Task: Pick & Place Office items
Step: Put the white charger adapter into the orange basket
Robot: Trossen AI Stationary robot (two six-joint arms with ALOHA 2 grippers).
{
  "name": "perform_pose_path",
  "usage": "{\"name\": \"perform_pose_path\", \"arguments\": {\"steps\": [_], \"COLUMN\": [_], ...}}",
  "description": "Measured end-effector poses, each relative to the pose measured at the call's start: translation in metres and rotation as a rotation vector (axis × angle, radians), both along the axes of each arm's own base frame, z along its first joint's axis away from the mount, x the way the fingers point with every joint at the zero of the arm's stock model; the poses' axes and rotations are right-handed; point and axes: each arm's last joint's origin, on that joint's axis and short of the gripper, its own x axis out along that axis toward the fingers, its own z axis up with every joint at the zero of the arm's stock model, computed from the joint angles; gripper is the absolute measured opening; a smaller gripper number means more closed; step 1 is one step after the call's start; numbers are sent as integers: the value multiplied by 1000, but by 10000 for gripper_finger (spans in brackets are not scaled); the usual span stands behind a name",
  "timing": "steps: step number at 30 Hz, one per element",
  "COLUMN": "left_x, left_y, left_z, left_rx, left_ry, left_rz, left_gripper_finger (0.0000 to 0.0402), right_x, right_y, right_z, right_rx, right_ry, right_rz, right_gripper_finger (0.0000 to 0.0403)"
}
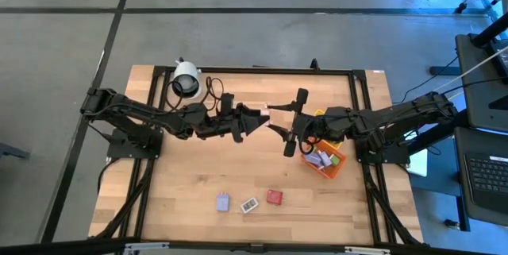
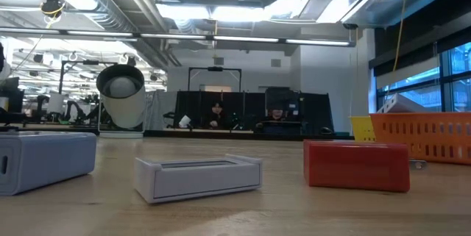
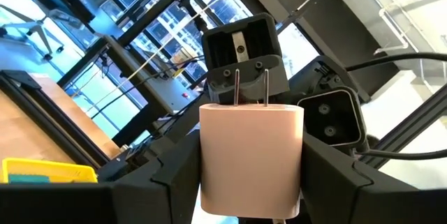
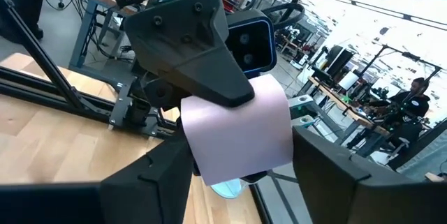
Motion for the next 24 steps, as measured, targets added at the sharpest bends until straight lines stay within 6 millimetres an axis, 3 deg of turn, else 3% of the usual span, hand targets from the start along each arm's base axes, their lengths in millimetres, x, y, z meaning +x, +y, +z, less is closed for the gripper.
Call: {"name": "perform_pose_path", "arguments": {"steps": [5,15,24], "left_x": [0,2,4], "left_y": [0,10,29], "left_z": [0,-2,-5], "left_rx": [-21,-1,29], "left_ry": [-4,10,39], "left_rz": [-6,6,-73], "left_gripper_finger": [202,259,271], "right_x": [0,-2,-32], "right_y": [0,3,-5], "right_z": [0,-4,-11], "right_rx": [1,68,258], "right_ry": [-1,21,194], "right_rz": [-17,-38,-95], "right_gripper_finger": [212,209,209]}}
